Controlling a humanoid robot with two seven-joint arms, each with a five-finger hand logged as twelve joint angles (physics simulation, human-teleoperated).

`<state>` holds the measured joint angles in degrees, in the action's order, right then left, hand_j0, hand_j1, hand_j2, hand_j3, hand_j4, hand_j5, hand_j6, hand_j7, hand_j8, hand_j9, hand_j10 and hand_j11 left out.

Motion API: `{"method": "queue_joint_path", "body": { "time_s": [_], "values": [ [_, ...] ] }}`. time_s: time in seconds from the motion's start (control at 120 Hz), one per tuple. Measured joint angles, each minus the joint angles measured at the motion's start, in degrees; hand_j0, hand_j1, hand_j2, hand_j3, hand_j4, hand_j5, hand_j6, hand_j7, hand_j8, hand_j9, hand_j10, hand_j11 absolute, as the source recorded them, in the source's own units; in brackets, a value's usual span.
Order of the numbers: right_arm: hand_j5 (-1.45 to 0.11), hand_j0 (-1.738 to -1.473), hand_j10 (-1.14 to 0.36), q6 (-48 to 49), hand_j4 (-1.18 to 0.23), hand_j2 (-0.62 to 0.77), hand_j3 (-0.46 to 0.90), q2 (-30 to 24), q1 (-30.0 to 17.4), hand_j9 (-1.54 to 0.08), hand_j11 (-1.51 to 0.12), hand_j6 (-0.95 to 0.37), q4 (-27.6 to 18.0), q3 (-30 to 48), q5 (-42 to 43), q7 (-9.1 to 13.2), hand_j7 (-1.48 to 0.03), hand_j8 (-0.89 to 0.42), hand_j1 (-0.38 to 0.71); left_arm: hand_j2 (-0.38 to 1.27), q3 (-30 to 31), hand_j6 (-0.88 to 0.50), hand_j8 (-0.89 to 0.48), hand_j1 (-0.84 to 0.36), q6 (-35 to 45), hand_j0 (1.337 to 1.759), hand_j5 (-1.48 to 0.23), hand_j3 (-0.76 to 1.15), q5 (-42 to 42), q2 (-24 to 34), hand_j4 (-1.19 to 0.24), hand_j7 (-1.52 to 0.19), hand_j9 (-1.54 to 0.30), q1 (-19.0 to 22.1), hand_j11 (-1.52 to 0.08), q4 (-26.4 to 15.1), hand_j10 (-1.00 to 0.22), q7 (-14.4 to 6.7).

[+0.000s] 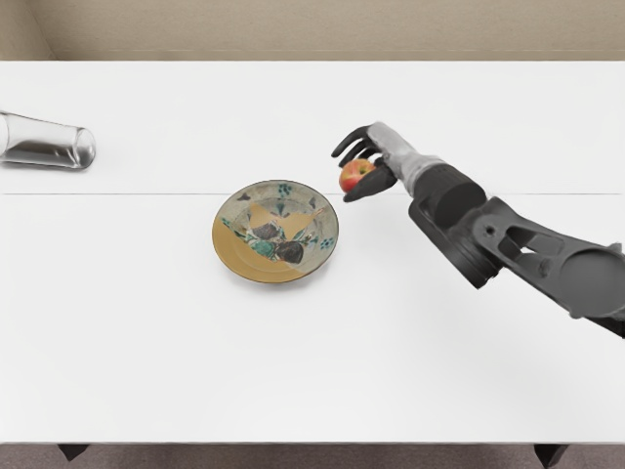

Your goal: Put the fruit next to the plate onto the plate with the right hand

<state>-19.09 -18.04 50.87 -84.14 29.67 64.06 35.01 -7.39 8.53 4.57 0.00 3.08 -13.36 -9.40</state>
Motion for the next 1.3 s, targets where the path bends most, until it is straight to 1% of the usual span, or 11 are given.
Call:
{"method": "queue_joint_path", "body": {
  "time_s": [0.183, 0.317, 0.517, 0.533, 0.667, 0.75, 0.85, 0.917, 1.05, 1.158, 1.3],
  "values": [
    [-0.86, -1.657, -0.52, 1.0, -0.63, 0.28, 0.0, 4.6, 0.0, -0.86, -0.84, -0.64, -0.7, -0.3, -0.2, 0.0, -0.84, -0.43, 0.26, 0.0, 0.0, -0.01, -0.01, 0.34, 0.0, 1.658, -0.01, 0.0, 0.0, 0.0, -0.01, -0.01, -0.01, 0.0, -0.01, 0.0, -0.01, 0.0],
    [-0.88, -1.657, -0.51, 1.2, -0.64, 0.32, 0.0, 7.8, -0.2, -0.89, -0.86, -0.65, 1.7, -1.6, -0.7, 0.0, -0.85, -0.41, 0.28, 0.0, 0.0, -0.01, -0.01, 0.34, 0.0, 1.658, -0.01, 0.0, 0.0, 0.0, -0.01, -0.01, -0.01, 0.0, -0.01, 0.0, -0.01, 0.0],
    [-0.89, -1.656, -0.5, 1.3, -0.64, 0.27, 0.0, 10.5, -0.3, -0.9, -0.85, -0.66, 3.3, -3.2, -0.6, 0.0, -0.86, -0.4, 0.28, 0.0, 0.0, -0.01, -0.01, 0.34, 0.0, 1.658, -0.01, 0.0, 0.0, 0.0, -0.01, -0.01, -0.01, 0.0, -0.01, 0.0, -0.01, 0.0],
    [-0.87, -1.656, -0.5, 1.3, -0.63, 0.26, 0.0, 10.5, -0.3, -0.88, -0.84, -0.67, 3.4, -3.3, -0.6, 0.0, -0.85, -0.4, 0.27, 0.0, 0.0, -0.01, -0.01, 0.34, 0.0, 1.658, -0.01, 0.0, 0.0, 0.0, -0.01, -0.01, -0.01, 0.0, -0.01, 0.0, -0.01, 0.0],
    [-0.48, -1.657, -0.28, 1.1, -0.35, 0.13, 0.0, 10.8, 0.0, -0.49, -0.46, -0.37, 4.3, -3.0, -0.4, 0.0, -0.47, -0.23, 0.0, 0.0, 0.0, -0.01, -0.01, 0.34, 0.0, 1.658, -0.01, 0.0, 0.0, 0.0, -0.01, -0.01, -0.01, 0.0, -0.01, 0.0, -0.01, 0.0],
    [-0.33, -1.657, -0.2, 3.3, -0.24, 0.09, 0.0, 9.3, 0.5, -0.33, -0.32, -0.25, 2.1, -0.8, -0.4, 0.0, -0.32, -0.16, -0.11, 0.0, 0.0, -0.01, -0.01, 0.34, 0.0, 1.658, -0.01, 0.0, 0.0, 0.0, -0.01, -0.01, -0.01, 0.0, -0.01, 0.0, -0.01, 0.0],
    [-0.22, -1.658, -0.13, 13.6, -0.16, 0.05, 0.0, 7.0, -0.1, -0.22, -0.21, -0.17, -1.7, 6.5, -6.1, 0.0, -0.21, -0.11, -0.19, 0.0, 0.0, -0.01, -0.01, 0.34, 0.0, 1.658, -0.01, 0.0, 0.0, 0.0, -0.01, -0.01, -0.01, 0.0, -0.01, 0.0, -0.01, 0.0],
    [-0.17, -1.658, -0.1, 23.2, -0.12, 0.04, 0.0, 5.3, -3.4, -0.17, -0.16, -0.13, -3.7, 14.6, -12.9, 0.0, -0.16, -0.09, -0.22, 0.0, 0.0, -0.01, -0.01, 0.34, 0.0, 1.658, -0.01, 0.0, 0.0, 0.0, -0.01, -0.01, -0.01, 0.0, -0.01, 0.0, -0.01, 0.0],
    [-0.11, -1.658, -0.07, 41.0, -0.08, 0.02, 0.0, 1.4, -14.9, -0.11, -0.1, -0.08, -5.2, 32.1, -29.0, 0.0, -0.1, -0.06, -0.27, 0.0, 0.0, -0.01, -0.01, 0.34, 0.0, 1.658, -0.01, 0.0, 0.0, 0.0, -0.01, -0.01, -0.01, 0.0, -0.01, 0.0, -0.01, 0.0],
    [-0.08, -1.658, -0.05, 48.2, -0.06, 0.01, 0.0, -1.0, -23.7, -0.08, -0.08, -0.06, -5.2, 43.3, -37.2, 0.0, -0.08, -0.05, -0.29, 0.0, 0.0, -0.01, -0.01, 0.34, 0.0, 1.658, -0.01, 0.0, -0.1, 0.0, -0.01, -0.01, -0.01, 0.0, -0.01, -0.1, -0.01, 0.0],
    [-0.06, -1.658, -0.04, 52.6, -0.04, 0.0, 0.0, -2.0, -31.3, -0.06, -0.05, -0.04, -4.0, 53.5, -40.7, 0.0, -0.05, -0.04, -0.3, 0.0, -0.1, -0.01, -0.01, 0.34, 0.0, 1.658, -0.01, 0.0, 0.0, 0.0, -0.01, -0.01, -0.01, -0.4, -0.01, -0.1, -0.01, 0.0]
  ]
}}
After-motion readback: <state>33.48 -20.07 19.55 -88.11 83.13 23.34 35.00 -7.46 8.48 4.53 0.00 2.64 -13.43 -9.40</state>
